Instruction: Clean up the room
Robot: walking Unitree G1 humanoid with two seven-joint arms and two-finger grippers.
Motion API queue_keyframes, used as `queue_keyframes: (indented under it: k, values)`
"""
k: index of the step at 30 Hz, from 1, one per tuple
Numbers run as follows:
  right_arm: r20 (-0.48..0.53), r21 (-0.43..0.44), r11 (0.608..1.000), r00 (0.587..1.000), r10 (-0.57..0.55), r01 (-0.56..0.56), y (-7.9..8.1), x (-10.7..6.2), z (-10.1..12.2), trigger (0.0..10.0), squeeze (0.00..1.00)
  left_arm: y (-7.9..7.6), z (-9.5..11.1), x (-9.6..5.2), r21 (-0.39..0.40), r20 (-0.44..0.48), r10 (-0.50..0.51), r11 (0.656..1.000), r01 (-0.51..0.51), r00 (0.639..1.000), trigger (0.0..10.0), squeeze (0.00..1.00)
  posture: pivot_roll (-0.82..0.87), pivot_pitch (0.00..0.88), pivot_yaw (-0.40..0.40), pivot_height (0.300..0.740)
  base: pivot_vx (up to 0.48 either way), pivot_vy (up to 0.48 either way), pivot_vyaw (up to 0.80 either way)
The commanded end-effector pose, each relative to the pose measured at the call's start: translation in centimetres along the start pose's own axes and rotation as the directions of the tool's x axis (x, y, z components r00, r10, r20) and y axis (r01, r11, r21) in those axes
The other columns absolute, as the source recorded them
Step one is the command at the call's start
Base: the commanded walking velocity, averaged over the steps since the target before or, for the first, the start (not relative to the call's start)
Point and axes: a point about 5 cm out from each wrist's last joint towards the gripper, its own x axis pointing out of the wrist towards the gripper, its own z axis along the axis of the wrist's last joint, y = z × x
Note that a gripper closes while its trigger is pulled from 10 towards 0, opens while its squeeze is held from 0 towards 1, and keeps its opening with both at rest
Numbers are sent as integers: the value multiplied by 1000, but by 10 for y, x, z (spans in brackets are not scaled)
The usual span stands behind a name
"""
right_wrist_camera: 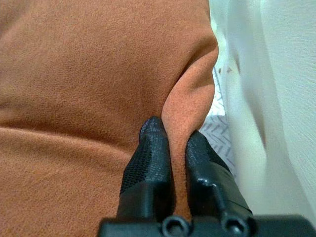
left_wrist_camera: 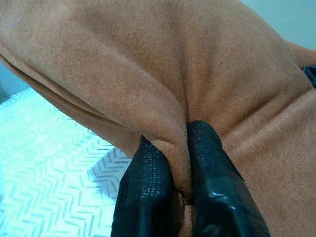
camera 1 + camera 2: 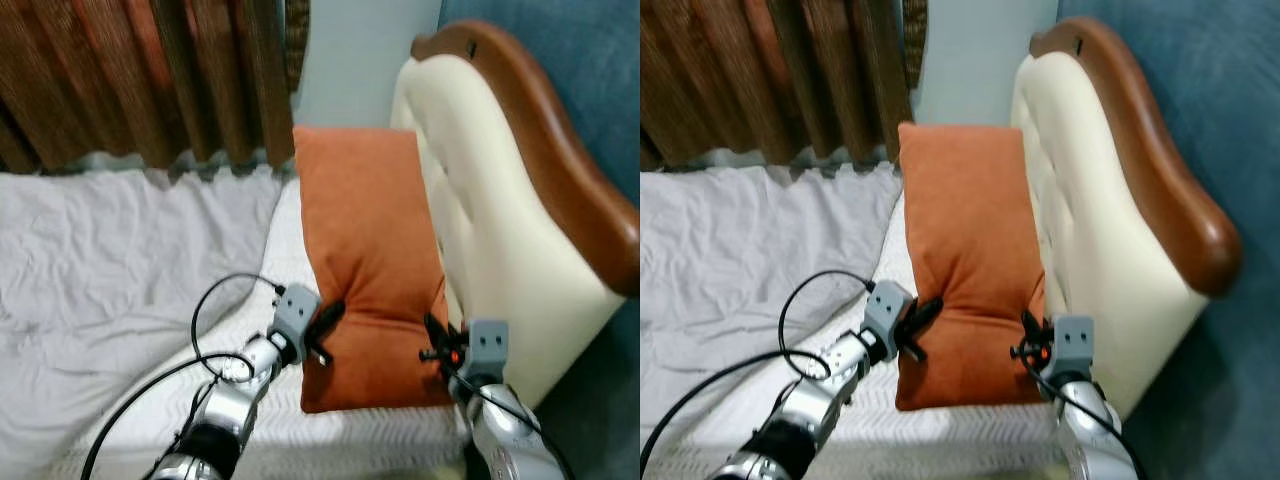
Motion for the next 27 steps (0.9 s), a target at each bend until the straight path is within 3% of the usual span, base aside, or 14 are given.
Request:
queue_keyframes:
  k: [1, 5, 8, 9, 10, 11, 13, 17, 20, 21, 23, 27]
  values:
    - [27, -21, 996, 996, -84, 85, -19, -4, 8, 10000, 0, 16, 8, -4, 35, 36, 53, 998, -54, 998, 10000, 0, -187, 15, 46, 740, 0, -382, 0]
    - [2, -32, 997, 997, -72, 72, -15, -6, 5, 10000, 0, 19, 4, -3, 57, -5, 44, 997, -43, 999, 10000, 0, -198, 60, 37, 740, 67, -208, 0]
    - [-103, -88, 991, 988, -112, 103, -10, 19, -3, 10000, 0, 29, 1, 7, 103, -116, 47, 994, -35, 992, 10000, 0, -196, 169, 21, 740, 0, 0, 0]
    - [-104, -97, 989, 987, -121, 111, -11, 21, -2, 10000, 0, 30, 2, 8, 118, -128, 45, 993, -30, 991, 10000, 0, -195, 184, 20, 740, 0, 0, 0]
    - [-130, -164, 981, 983, -129, 107, -8, 33, -4, 10000, 0, 34, 4, 13, 157, -174, 63, 987, -36, 983, 10000, 0, -205, 290, 30, 740, 0, 0, 0]
    - [-134, -174, 980, 983, -123, 99, -6, 35, -4, 10000, 0, 35, 5, 14, 160, -179, 66, 986, -37, 982, 10000, 0, -205, 290, 30, 740, 0, 0, 0]
    - [-140, -209, 972, 981, -135, 103, 6, 54, 3, 10000, 0, 37, 7, 19, 234, -235, 78, 972, -21, 969, 10000, 0, -194, 409, 64, 740, 0, 0, 0]
    - [-102, -246, 962, 984, -147, 118, 22, 67, 12, 10000, 0, 48, 13, 20, 344, -258, 132, 938, -36, 957, 10000, 0, -199, 528, 109, 740, 0, 0, 0]
    - [-55, -256, 950, 979, -197, 177, 17, 78, 23, 10000, 0, 55, 34, 29, 436, -197, 171, 897, -70, 965, 10000, 0, -183, 565, 119, 740, 0, 0, 0]
    - [31, -295, 922, 967, -252, 250, 7, 84, 42, 10000, 0, 57, 59, 39, 500, -96, 181, 859, -110, 979, 10000, 0, -181, 569, 121, 740, 0, 0, 0]
    - [149, -346, 872, 938, -313, 346, -7, 88, 65, 10000, 0, 56, 84, 48, 575, 5, 180, 804, -150, 984, 10000, 0, -178, 572, 122, 740, 0, 0, 0]
    - [288, -404, 788, 882, -372, 464, -25, 88, 88, 10000, 0, 52, 95, 53, 599, 60, 174, 781, -175, 983, 10000, 0, -174, 577, 131, 740, 0, 0, 0]
